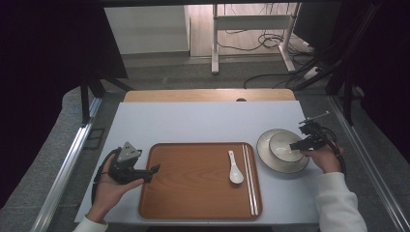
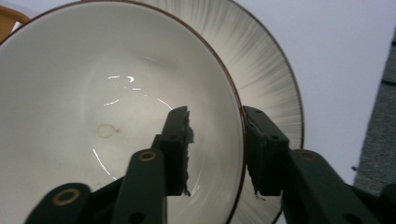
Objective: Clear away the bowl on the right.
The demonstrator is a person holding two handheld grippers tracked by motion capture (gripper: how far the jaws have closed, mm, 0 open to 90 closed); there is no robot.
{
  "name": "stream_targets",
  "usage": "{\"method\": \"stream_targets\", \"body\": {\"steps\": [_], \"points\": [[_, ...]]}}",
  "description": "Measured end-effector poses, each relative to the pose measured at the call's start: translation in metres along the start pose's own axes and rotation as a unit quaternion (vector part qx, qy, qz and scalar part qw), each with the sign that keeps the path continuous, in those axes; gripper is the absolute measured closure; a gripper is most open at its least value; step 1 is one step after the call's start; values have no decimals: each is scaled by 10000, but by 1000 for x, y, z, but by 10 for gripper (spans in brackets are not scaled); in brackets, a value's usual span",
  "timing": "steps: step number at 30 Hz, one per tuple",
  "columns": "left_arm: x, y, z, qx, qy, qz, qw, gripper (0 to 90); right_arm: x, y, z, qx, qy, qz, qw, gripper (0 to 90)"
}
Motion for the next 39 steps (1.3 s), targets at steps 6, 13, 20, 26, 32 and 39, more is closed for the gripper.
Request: {"method": "stream_targets", "body": {"steps": [6, 13, 20, 26, 32, 39], "points": [[0, 0, 0, -11, 5, 8, 10000, 177, 4, 0, 2, 86, -39, -73, 9999, 744], [0, 0, 0, -6, 16, 5, 10000, 177, 3, 0, 4, 210, 68, -14, 9998, 771], [-1, 0, -1, -20, 30, 12, 10000, 177, -3, 2, 3, 265, 195, 148, 9993, 821], [0, -1, -1, -5, 34, -3, 10000, 177, -5, 3, 1, 209, 172, 191, 9995, 831], [-1, 0, -2, -20, 38, 13, 10000, 177, -7, 4, 0, 99, 46, 245, 9996, 832], [-2, 0, -2, -17, 31, 24, 10000, 177, -10, 4, -1, 39, 144, 344, 9993, 827]]}}
Point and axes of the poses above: each handheld gripper's, and its own axes: x roughly forward along the jaws, y roughly out of its top, z roughly to its right, the point moved 5 cm from there along x, roughly forward along the jaws, and after that the axes turned 9 degrees about y, right-handed, at the moved point
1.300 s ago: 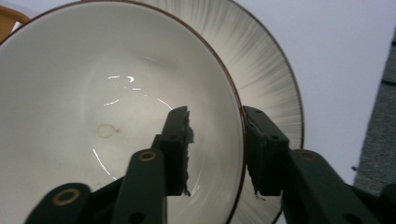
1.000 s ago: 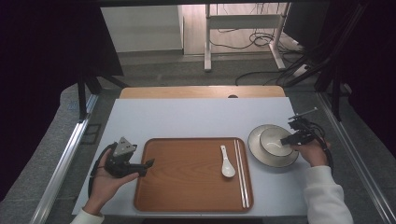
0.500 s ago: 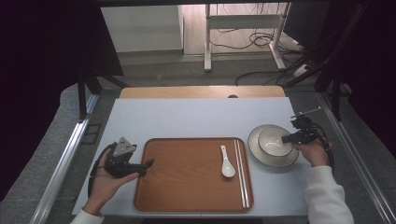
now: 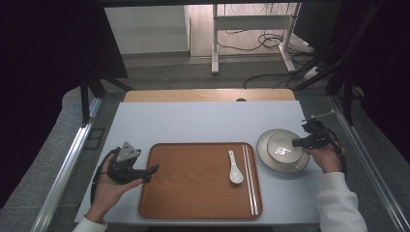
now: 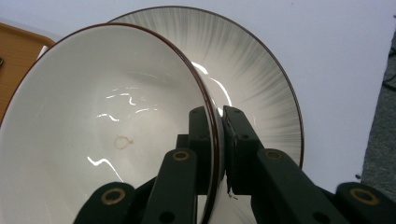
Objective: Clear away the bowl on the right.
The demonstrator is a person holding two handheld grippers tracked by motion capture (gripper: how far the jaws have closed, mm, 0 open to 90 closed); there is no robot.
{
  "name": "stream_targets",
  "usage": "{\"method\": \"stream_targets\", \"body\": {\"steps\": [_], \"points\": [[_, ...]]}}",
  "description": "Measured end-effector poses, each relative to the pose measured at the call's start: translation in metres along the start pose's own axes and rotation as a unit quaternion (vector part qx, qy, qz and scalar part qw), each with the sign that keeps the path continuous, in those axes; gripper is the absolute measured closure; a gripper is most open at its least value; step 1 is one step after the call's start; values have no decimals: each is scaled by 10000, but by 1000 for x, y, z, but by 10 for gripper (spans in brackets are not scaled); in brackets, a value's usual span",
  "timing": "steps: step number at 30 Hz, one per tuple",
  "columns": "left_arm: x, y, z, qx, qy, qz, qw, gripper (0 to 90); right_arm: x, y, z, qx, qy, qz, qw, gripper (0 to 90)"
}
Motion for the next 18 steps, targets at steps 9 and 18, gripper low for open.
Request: {"method": "stream_targets", "body": {"steps": [9, 18], "points": [[-1, 0, 0, 0, 11, 4, 10000, 177, -15, 3, -3, 5, 199, 232, 9995, 827], [0, 1, 1, -3, -2, 1, 10000, 177, -29, 10, -21, -275, 391, 407, 9980, 826]]}}
Point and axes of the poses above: each handheld gripper's, and its own axes: x roughly forward along the jaws, y roughly out of its top, z roughly to its right, the point moved 5 cm from there along x, roughly forward along the jaws, and after that the axes turned 9 degrees about y, right-handed, at the moved point
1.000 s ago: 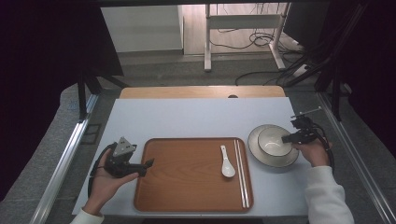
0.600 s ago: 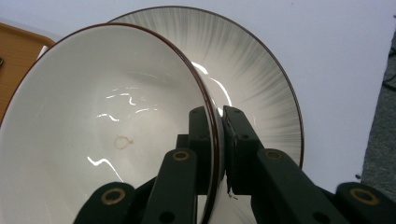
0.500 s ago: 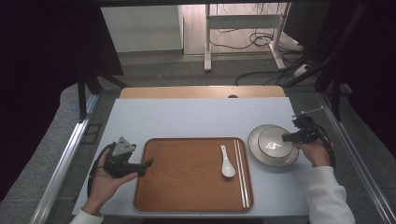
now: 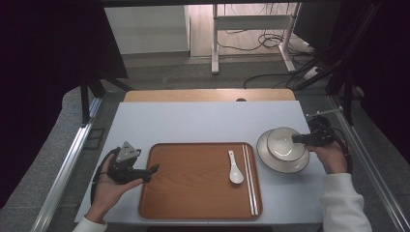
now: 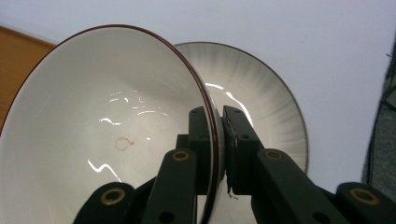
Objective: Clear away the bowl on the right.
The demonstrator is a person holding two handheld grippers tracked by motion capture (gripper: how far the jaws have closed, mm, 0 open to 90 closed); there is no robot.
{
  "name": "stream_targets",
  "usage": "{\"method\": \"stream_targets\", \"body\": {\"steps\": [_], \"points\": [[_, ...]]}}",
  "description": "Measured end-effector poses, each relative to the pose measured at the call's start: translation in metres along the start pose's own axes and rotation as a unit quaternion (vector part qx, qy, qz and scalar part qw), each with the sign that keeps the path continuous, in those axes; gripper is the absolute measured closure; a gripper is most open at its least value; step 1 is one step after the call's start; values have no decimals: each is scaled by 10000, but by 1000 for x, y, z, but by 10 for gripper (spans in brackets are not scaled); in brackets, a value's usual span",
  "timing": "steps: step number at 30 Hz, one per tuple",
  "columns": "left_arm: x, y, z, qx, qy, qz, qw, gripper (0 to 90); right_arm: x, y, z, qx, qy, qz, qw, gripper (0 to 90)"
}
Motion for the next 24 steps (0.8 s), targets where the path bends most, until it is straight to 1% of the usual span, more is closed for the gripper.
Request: {"method": "stream_targets", "body": {"steps": [4, 9, 12, 18, 22, 24], "points": [[0, 0, 0, 1, 3, -2, 10000, 177, -1, 6, -16, -226, 170, 54, 9996, 826], [-1, 0, -1, 0, 9, 11, 10000, 177, 1, 12, -37, -492, 395, 56, 9980, 825], [-1, 0, -1, 6, 13, 1, 10000, 177, 5, 16, -48, -617, 566, 54, 9965, 825], [0, 0, -1, 10, 9, -8, 10000, 177, 17, 20, -69, -843, 791, -28, 9933, 825], [0, 0, 0, 8, 0, -12, 10000, 177, 25, 22, -84, -1015, 938, -170, 9903, 825], [0, 0, 0, 8, -2, -9, 10000, 177, 29, 23, -91, -1079, 963, -209, 9893, 825]]}}
Point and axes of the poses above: each handheld gripper's, and its own axes: x roughly forward along the jaws, y roughly out of its top, z roughly to its right, the point moved 5 cm from there along x, roughly forward along the jaws, and after that the axes turned 9 degrees about y, right-handed, at the moved point
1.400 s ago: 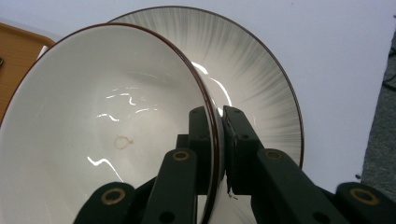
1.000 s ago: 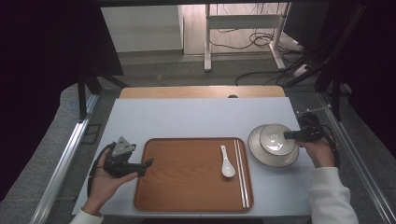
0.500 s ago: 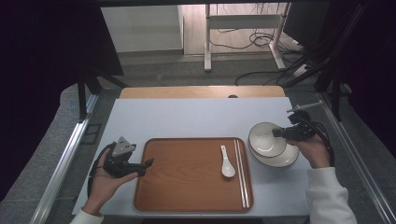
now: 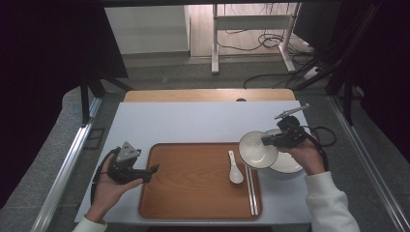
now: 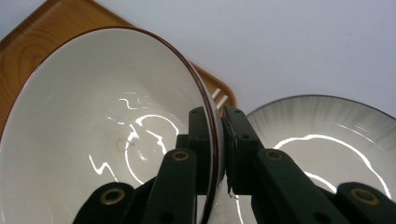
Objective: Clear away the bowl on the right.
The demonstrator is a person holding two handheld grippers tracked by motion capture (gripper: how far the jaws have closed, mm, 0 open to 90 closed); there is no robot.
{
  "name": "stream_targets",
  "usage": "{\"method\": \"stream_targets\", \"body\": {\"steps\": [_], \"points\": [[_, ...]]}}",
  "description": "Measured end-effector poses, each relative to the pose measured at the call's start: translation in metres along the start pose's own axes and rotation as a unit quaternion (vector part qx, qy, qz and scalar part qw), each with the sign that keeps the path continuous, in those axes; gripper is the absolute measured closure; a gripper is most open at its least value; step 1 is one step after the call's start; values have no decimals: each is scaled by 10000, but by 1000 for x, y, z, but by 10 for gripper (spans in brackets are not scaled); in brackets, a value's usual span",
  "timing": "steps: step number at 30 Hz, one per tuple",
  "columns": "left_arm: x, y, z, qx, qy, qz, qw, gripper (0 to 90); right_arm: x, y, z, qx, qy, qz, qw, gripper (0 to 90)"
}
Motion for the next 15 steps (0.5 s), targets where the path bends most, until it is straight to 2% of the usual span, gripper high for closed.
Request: {"method": "stream_targets", "body": {"steps": [5, 15], "points": [[0, 0, 0, -3, 5, 4, 10000, 177, 14, 7, -16, -195, 32, -89, 9998, 824], [-1, 0, -1, -19, 10, 14, 10000, 177, 38, 14, -42, -466, 311, -325, 9979, 824]]}}
Point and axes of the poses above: each handheld gripper's, and its own axes: x roughly forward along the jaws, y roughly out of its top, z roughly to its right, the point moved 5 cm from there along x, roughly forward along the jaws, and after that the axes turned 9 degrees about y, right-handed, at the moved point
